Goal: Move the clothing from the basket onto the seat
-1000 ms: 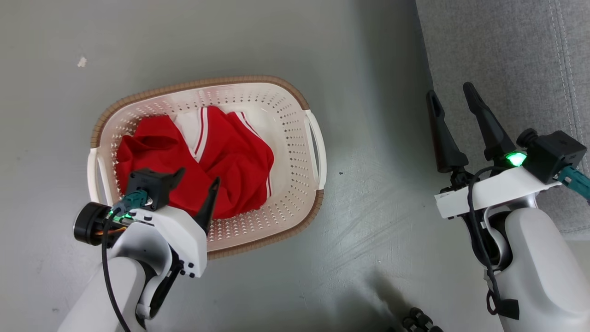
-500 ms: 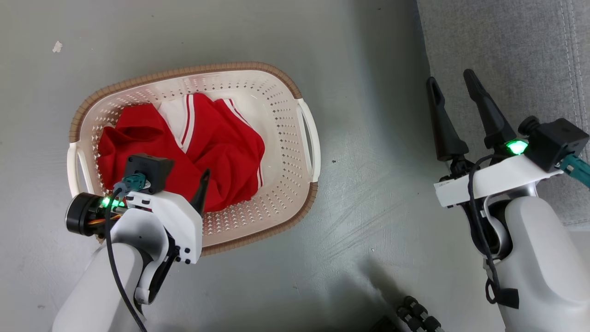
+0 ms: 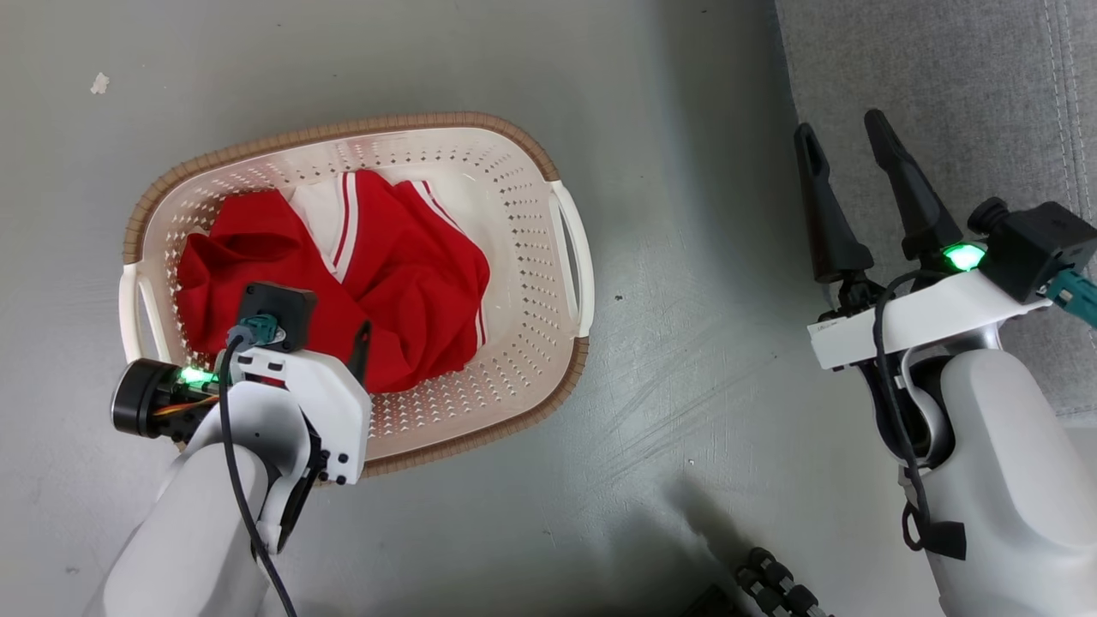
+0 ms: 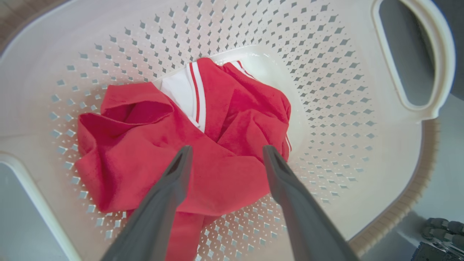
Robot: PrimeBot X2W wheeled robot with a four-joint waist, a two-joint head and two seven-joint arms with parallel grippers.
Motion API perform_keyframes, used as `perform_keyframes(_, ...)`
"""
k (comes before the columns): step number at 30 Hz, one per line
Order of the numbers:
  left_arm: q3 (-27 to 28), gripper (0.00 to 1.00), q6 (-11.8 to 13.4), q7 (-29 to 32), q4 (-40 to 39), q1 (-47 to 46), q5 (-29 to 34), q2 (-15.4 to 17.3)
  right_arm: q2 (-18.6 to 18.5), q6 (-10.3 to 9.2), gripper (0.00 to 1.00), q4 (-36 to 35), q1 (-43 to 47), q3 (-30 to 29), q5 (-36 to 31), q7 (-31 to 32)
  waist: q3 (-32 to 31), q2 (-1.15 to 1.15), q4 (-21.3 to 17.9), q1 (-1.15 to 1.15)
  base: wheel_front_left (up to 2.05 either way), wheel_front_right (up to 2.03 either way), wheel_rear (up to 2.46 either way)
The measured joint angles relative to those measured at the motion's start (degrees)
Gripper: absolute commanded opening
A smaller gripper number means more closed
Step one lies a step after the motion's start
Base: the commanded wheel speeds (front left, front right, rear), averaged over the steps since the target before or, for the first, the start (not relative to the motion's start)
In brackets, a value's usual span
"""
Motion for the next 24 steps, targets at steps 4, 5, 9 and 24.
perform_keyframes(4, -0.1, 1.00, 0.5, 1.0, 1.2, -0.5, 0.5, 0.1, 0.0, 0.00, 1.00, 0.1, -0.1, 0.0, 0.4, 0.0, 0.0, 0.00, -0.2, 0.00, 0.00, 0.00, 0.00)
perform_keyframes(5, -0.2, 1.00, 1.0, 1.2, 1.6, -0.5, 0.6, 0.1, 0.0, 0.00, 1.00, 0.2, -0.1, -0.1, 0.7, 0.0, 0.0, 0.00, -0.2, 0.00, 0.00, 0.00, 0.00)
perform_keyframes(9, -0.3, 1.00, 1.5, 2.0, 3.1, -0.5, 0.9, 0.2, 0.0, 0.00, 1.00, 0.2, -0.1, -0.1, 1.0, 0.0, -0.1, 0.00, -0.3, 0.00, 0.00, 0.00, 0.00)
perform_keyframes(24, 0.0, 1.00, 2.9, 2.5, 7.3, -2.0, 0.9, -0.3, 0.0, 0.00, 1.00, 0.3, -0.2, -0.1, 1.0, 0.0, 0.7, 0.00, -0.5, 0.00, 0.00, 0.00, 0.00)
